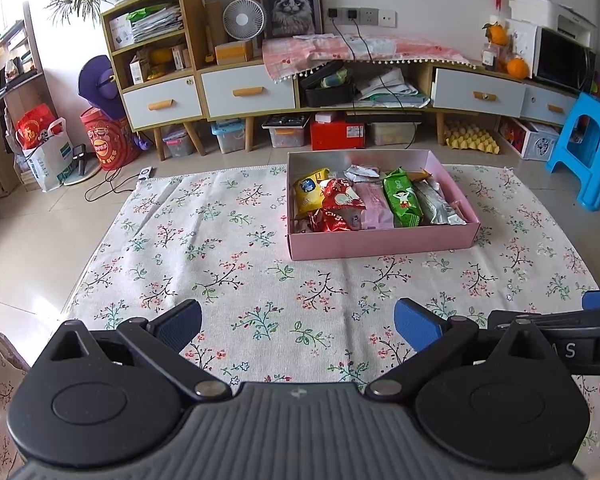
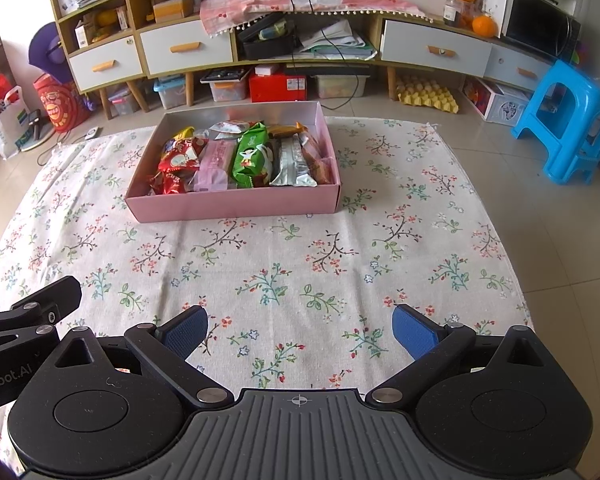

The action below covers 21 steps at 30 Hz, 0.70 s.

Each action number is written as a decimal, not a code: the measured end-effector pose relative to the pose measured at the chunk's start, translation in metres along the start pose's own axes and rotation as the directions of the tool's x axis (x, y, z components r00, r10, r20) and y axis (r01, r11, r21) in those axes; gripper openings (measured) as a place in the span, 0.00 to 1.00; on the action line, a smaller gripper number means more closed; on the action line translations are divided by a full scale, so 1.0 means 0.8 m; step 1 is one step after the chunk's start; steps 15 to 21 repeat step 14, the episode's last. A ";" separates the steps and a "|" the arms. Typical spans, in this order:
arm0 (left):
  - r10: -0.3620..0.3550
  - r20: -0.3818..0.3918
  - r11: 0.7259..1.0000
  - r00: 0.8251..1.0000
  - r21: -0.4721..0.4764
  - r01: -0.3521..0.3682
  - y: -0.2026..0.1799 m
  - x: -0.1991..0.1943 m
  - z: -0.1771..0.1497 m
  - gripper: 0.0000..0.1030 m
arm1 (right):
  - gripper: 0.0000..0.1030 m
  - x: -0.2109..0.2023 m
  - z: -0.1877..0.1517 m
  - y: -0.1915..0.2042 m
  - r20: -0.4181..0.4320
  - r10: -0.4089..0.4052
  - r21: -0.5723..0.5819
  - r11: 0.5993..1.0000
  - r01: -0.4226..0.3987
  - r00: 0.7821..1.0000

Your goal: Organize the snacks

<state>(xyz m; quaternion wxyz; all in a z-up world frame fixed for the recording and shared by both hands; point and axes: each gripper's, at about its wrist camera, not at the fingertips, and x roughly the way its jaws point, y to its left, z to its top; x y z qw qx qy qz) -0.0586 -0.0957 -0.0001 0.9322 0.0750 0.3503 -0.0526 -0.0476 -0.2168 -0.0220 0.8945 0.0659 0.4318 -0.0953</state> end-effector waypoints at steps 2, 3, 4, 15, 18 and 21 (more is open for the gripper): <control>0.000 0.000 1.000 1.000 0.000 0.000 0.000 0.000 0.000 1.00 | 0.97 0.000 0.000 0.000 -0.001 0.000 -0.001 1.000 0.000 1.000; 0.000 -0.001 1.000 1.000 0.000 0.000 0.000 0.000 0.000 1.00 | 0.97 0.000 0.000 0.000 -0.001 0.001 -0.001 1.000 -0.001 1.000; 0.000 -0.001 1.000 1.000 0.000 0.000 0.000 0.000 -0.001 1.00 | 0.97 0.001 0.000 0.000 -0.001 0.001 -0.001 1.000 -0.001 1.000; 0.001 -0.007 1.000 1.000 -0.002 -0.001 0.000 0.001 -0.001 1.00 | 0.97 0.001 0.000 0.000 -0.001 0.001 -0.001 1.000 -0.001 1.000; 0.001 -0.007 1.000 1.000 -0.002 -0.001 0.000 0.001 -0.001 1.00 | 0.97 0.001 0.000 0.000 -0.001 0.001 -0.001 1.000 -0.001 1.000; 0.001 -0.007 1.000 1.000 -0.002 -0.001 0.000 0.001 -0.001 1.00 | 0.97 0.001 0.000 0.000 -0.001 0.001 -0.001 1.000 -0.001 1.000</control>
